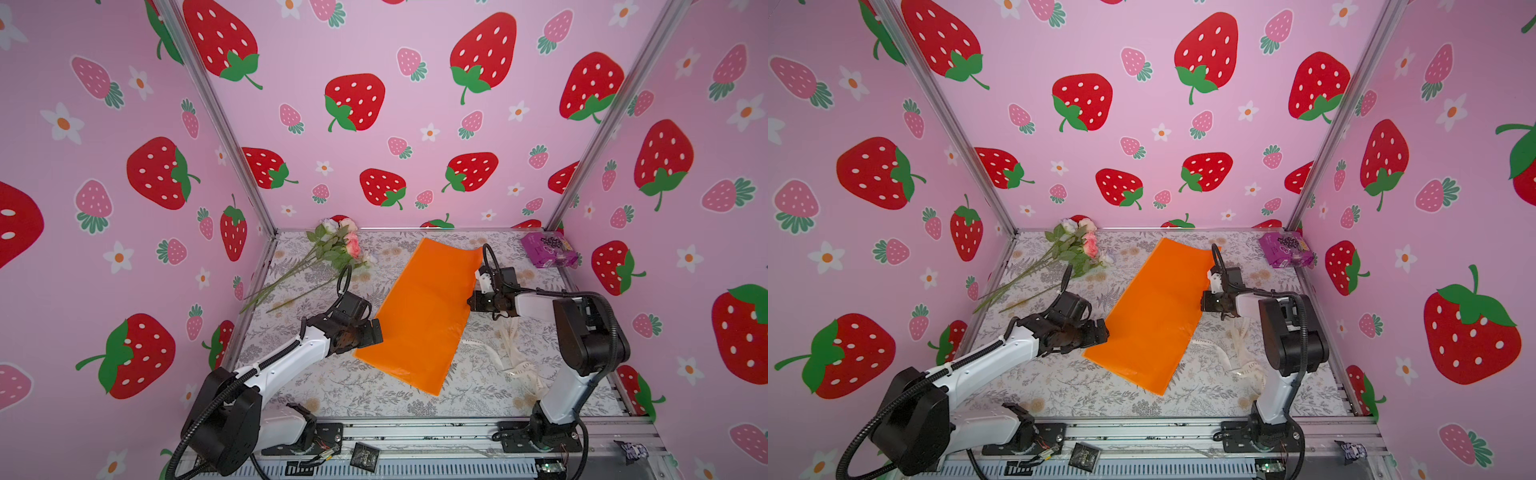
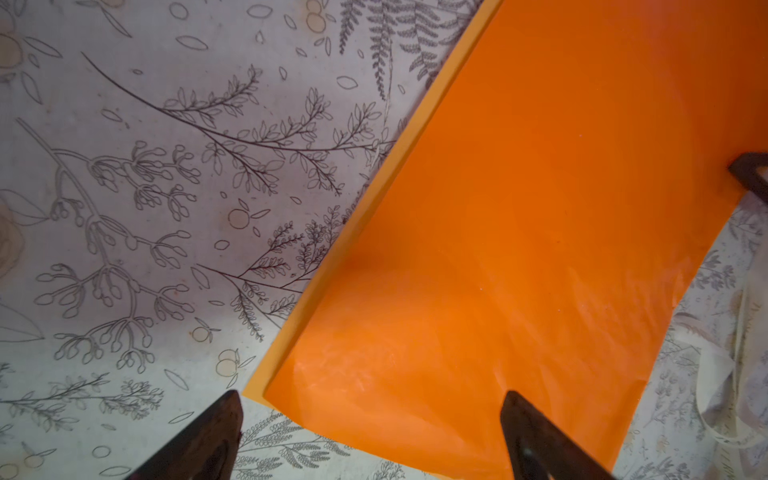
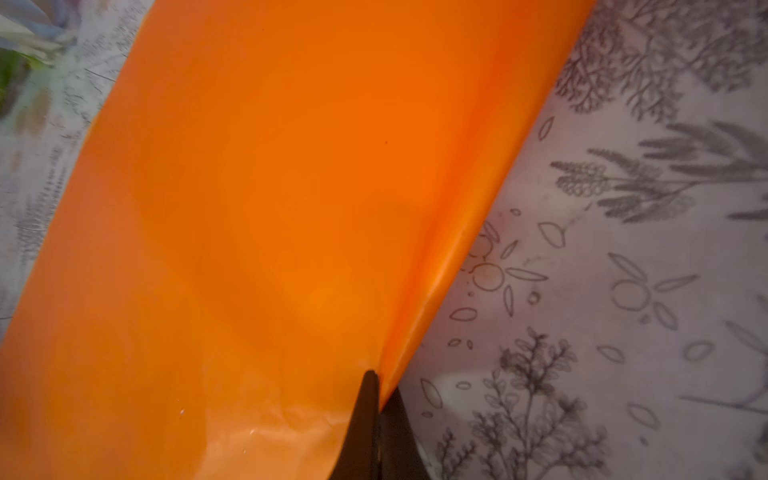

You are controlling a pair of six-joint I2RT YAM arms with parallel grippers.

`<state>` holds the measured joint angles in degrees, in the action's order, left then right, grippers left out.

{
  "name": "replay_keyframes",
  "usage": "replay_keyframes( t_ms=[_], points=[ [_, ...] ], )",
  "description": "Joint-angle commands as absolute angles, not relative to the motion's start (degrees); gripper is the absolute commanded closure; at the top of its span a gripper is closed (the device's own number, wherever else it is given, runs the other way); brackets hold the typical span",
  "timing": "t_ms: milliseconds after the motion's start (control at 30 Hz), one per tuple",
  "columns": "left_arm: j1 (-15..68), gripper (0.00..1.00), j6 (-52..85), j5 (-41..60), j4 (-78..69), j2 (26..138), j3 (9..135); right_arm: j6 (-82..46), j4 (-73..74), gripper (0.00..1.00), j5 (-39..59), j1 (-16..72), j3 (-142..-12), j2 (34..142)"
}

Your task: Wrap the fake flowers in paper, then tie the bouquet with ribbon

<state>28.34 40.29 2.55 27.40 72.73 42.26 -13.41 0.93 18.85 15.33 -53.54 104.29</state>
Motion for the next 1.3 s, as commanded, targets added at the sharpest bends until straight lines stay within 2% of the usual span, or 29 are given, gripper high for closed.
replay_keyframes(
  t_ms=[0,233,467,567,600,667,733,800,867,900,1000,1100,1267],
  points=[
    [26.5,0.02,39.9,1.9,29.3,70.9,42.6,3.4,-11.0,1.00,17.9,16.2,-57.1,107.1],
    [23.9,0.07,40.2,6.1,27.0,69.1,39.6,8.1,-8.3,1.00,17.8,18.1,-66.9,113.4],
    [23.9,0.10,40.7,7.1,27.1,66.8,37.9,7.9,-13.9,1.00,12.5,18.3,-81.6,122.9],
    [23.9,0.10,40.9,7.3,26.2,65.7,36.5,10.8,-14.6,1.00,14.7,18.5,-83.7,124.4],
    [23.9,0.10,41.0,7.5,25.5,65.5,36.1,11.1,-16.1,0.98,15.1,18.5,-85.3,125.1],
    [23.9,0.11,40.5,10.5,24.2,65.7,35.9,9.5,-21.7,0.86,11.6,19.0,-90.5,127.0],
    [24.0,0.15,39.9,12.4,23.8,65.8,36.2,7.4,-26.4,0.84,11.5,19.1,-93.8,125.8],
    [24.0,0.16,39.7,14.1,23.2,65.1,35.8,3.8,-25.8,0.72,7.9,19.6,-91.3,119.8],
    [24.0,0.19,40.5,15.7,22.3,63.9,34.9,0.2,-21.6,0.58,5.0,20.4,-83.6,110.6],
    [24.0,0.20,41.0,16.5,21.9,63.5,34.4,-1.7,-19.7,0.54,3.7,20.9,-80.4,106.8],
    [24.0,0.27,42.5,19.9,20.2,63.5,33.0,-4.6,-13.8,0.52,7.7,25.5,-68.7,95.6],
    [24.0,0.35,44.7,24.9,17.4,65.1,32.0,-8.3,-5.5,0.52,9.4,33.8,-56.3,86.9],
    [24.1,0.36,47.8,32.8,10.4,69.8,31.3,-18.4,0.5,0.54,13.0,41.2,-43.7,81.1]
  ],
)
